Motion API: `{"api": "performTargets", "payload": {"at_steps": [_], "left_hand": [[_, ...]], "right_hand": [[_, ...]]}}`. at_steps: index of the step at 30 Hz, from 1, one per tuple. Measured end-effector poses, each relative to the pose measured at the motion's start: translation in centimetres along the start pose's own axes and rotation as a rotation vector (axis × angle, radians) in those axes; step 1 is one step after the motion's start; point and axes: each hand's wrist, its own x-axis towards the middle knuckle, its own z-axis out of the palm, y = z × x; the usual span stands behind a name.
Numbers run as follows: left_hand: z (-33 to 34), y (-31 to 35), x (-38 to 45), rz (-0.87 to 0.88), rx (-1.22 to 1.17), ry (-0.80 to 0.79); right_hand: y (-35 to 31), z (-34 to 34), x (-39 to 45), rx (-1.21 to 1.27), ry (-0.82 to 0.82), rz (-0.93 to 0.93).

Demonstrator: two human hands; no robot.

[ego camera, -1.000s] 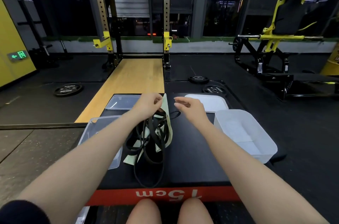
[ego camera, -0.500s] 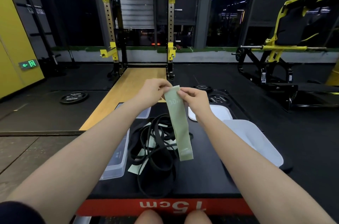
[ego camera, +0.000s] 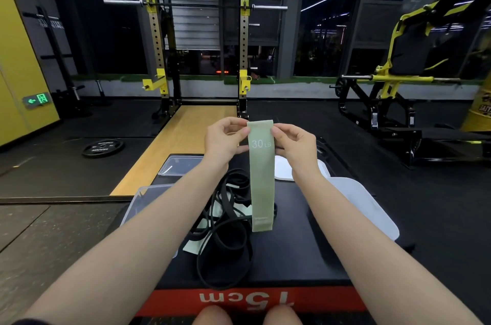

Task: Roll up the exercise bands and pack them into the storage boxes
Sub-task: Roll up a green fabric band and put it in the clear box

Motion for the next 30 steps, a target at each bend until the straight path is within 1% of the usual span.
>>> {"api": "performTargets", "payload": {"at_steps": [6, 14, 17, 20, 24, 30], "left_hand": [[0.8, 0.9, -1.8, 0.017, 0.009, 0.007], [1.5, 1.5, -4.3, 0.025, 0.020, -0.057], [1.8, 0.6, -4.6, -0.024, 0.023, -0.067], [2.2, -1.3, -4.5, -0.112, 0.026, -0.062], [2.8, -5.1, -3.7, -0.226, 0.028, -0.056], [4.9, -10.6, -1.2, -0.342, 0.059, -0.046]], "right_hand": [[-1.3, -1.1, -1.6, -0.013, 0.026, 0.001], [-2.7, -2.9, -4.2, -0.047, 0.039, 0.002], [-2.3, -3.7, -4.7, -0.085, 0.042, 0.025], [-1.0, -4.5, -4.8, -0.118, 0.048, 0.076], [2.0, -5.5, -4.2, -0.186, 0.079, 0.155], [7.0, -7.4, -1.8, -0.242, 0.149, 0.258]]}}
